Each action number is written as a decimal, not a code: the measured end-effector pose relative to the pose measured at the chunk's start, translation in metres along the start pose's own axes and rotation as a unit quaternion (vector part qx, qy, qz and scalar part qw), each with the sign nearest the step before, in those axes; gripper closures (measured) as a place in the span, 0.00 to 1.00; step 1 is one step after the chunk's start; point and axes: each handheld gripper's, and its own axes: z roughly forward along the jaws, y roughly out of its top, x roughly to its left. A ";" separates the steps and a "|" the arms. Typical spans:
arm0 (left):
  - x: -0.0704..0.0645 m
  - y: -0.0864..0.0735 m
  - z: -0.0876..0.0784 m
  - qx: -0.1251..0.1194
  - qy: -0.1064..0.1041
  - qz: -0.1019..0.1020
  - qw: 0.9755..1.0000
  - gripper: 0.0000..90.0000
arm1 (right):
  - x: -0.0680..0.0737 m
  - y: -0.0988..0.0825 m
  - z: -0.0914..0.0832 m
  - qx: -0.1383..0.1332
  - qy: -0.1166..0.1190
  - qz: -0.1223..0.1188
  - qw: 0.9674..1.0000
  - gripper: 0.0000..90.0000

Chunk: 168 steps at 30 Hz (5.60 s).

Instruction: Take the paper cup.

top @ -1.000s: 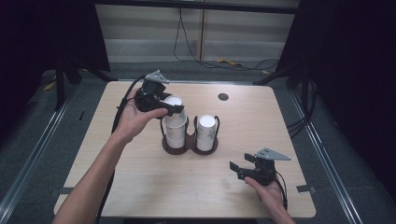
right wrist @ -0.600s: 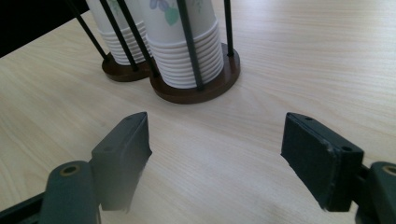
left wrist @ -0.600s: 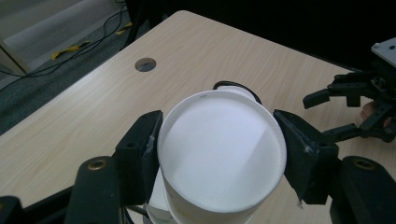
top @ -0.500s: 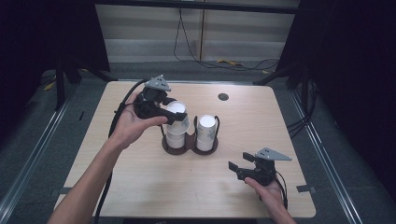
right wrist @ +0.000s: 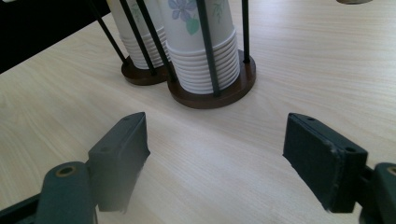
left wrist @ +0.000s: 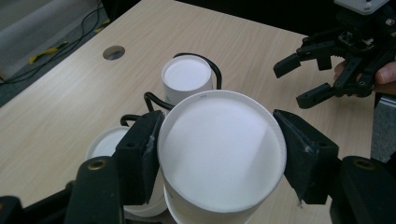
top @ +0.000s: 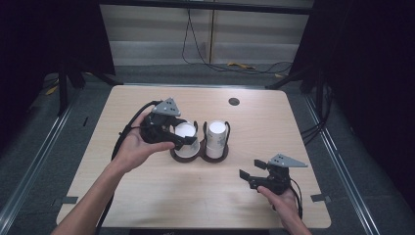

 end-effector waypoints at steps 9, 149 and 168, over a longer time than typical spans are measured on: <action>-0.009 -0.025 0.008 -0.004 0.001 -0.023 1.000 0.40 | 0.006 0.002 0.002 -0.002 0.016 -0.010 1.000 0.22; -0.036 -0.084 0.032 -0.060 -0.112 -0.062 0.990 0.24 | 0.069 0.018 0.045 0.005 0.228 -0.148 0.962 0.32; -0.036 -0.093 0.036 -0.022 -0.096 -0.039 0.994 0.18 | 0.066 0.034 0.047 0.052 0.221 -0.185 0.956 0.32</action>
